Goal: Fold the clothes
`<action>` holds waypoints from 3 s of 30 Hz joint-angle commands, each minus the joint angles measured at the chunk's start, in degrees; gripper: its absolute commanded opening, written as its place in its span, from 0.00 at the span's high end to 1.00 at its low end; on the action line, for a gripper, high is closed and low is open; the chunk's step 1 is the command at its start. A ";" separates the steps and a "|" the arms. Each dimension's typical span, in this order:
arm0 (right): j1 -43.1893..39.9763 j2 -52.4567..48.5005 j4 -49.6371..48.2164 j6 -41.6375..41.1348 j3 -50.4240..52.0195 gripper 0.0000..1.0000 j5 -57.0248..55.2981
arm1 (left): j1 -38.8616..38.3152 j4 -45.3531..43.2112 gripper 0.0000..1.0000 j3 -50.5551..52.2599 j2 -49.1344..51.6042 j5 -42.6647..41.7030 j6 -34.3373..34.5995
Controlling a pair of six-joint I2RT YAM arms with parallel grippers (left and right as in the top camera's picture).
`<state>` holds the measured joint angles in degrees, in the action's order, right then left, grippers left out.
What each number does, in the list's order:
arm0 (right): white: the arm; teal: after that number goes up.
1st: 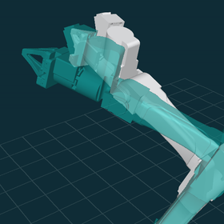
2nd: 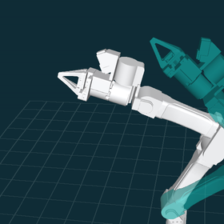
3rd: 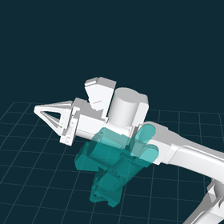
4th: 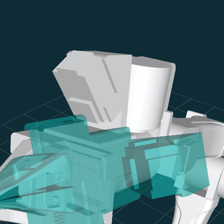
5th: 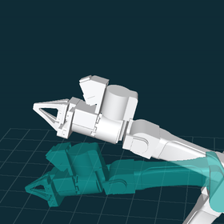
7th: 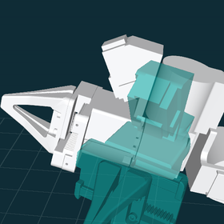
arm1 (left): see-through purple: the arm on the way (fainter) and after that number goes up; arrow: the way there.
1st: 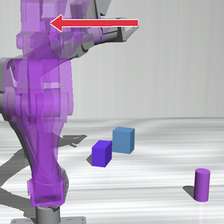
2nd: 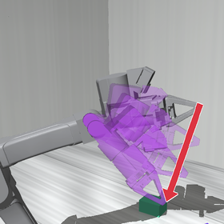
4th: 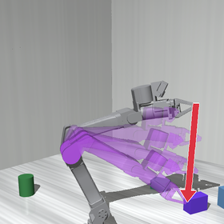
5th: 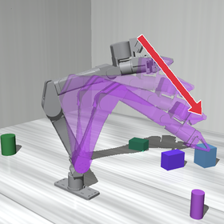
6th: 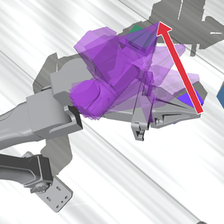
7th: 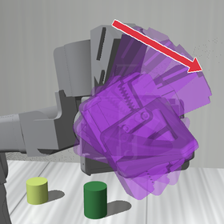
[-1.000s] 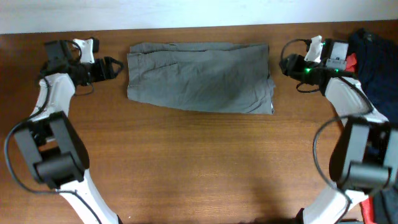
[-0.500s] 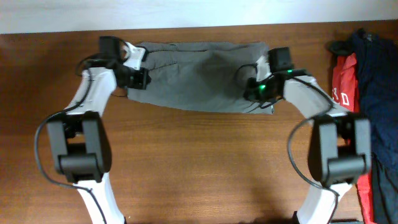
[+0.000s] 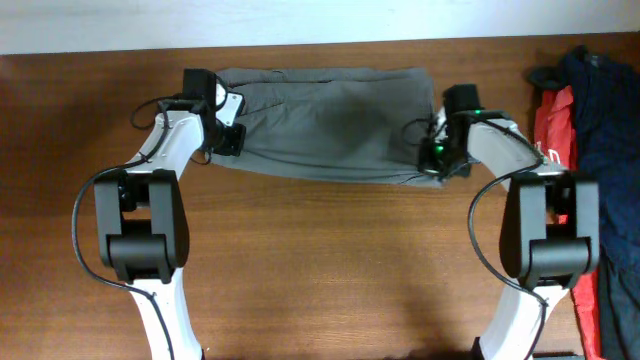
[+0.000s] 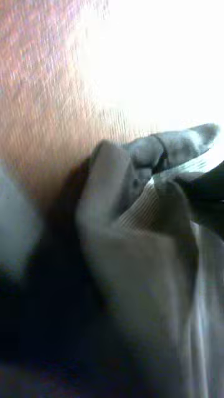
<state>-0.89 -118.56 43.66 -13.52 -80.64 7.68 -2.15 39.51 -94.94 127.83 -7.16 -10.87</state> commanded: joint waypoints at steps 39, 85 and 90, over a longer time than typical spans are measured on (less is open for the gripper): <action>15.72 -2.95 -36.79 5.51 1.33 0.96 14.16 | -1.18 -2.19 0.81 1.90 -2.49 -5.07 2.25; -5.14 27.34 -4.39 15.23 1.33 0.64 32.81 | 13.03 -1.29 0.01 1.73 3.19 -41.05 -2.29; -5.14 28.33 -3.54 15.23 1.33 0.64 36.09 | 13.00 -6.19 0.01 1.73 9.35 -46.66 -0.33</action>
<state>-5.87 -92.38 39.75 1.50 -79.44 39.66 10.90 34.02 -93.58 132.33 -51.42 -11.70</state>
